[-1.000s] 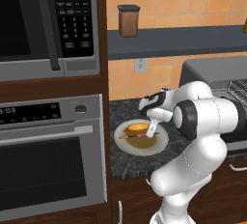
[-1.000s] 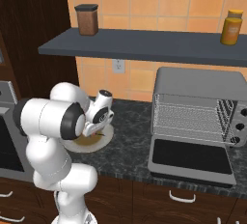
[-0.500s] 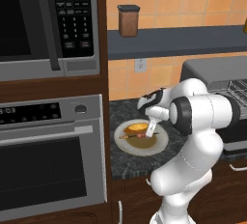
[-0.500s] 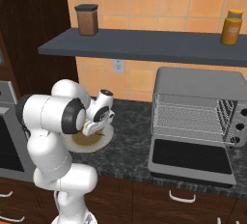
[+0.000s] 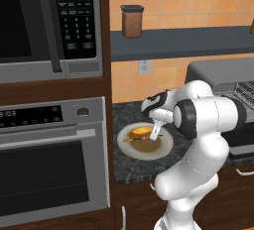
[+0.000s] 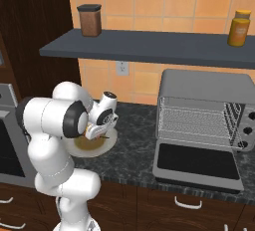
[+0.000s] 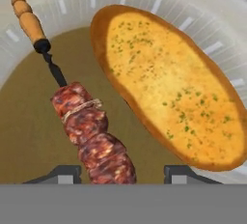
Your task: Pick up the kebab skewer and baguette bread, and place them inside the toaster oven. Close the toaster oven door and start by setting the timer.
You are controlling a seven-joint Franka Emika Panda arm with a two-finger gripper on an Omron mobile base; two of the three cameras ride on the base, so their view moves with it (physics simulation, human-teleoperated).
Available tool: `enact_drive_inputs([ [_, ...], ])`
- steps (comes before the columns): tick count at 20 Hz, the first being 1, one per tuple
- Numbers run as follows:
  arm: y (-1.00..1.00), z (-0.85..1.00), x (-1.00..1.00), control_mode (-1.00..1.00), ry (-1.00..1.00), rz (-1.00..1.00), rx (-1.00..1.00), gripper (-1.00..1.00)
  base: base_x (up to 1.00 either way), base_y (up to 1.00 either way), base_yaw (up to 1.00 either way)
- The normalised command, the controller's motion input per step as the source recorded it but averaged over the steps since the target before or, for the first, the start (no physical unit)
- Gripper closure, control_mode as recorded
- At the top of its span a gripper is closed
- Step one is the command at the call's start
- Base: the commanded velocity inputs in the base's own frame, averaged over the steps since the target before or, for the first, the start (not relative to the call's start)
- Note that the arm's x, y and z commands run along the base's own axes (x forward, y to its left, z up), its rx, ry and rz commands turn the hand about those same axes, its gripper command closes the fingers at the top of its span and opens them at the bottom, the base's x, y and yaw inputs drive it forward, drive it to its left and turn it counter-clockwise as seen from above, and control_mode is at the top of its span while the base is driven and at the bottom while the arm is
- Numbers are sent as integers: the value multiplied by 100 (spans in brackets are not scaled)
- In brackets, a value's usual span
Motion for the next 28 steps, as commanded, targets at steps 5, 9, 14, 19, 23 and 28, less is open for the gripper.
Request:
enact_drive_inputs([
  [5, 0, 0, 0, -100, 0, 0, 0, 100, 0, 0, 0],
  [9, 0, 11, -9, -100, 0, 0, 0, 100, 0, 0, 0],
  [14, 0, 71, -37, -100, -2, 0, 0, 100, 0, 0, 0],
  [19, -38, 65, -20, -100, 0, -4, 0, 100, 0, 0, 0],
  [23, -47, 75, -62, -100, 0, -19, 0, 100, 0, 0, 0],
  [28, -31, 63, -89, -100, -2, -26, 0, 100, 0, 0, 0],
])
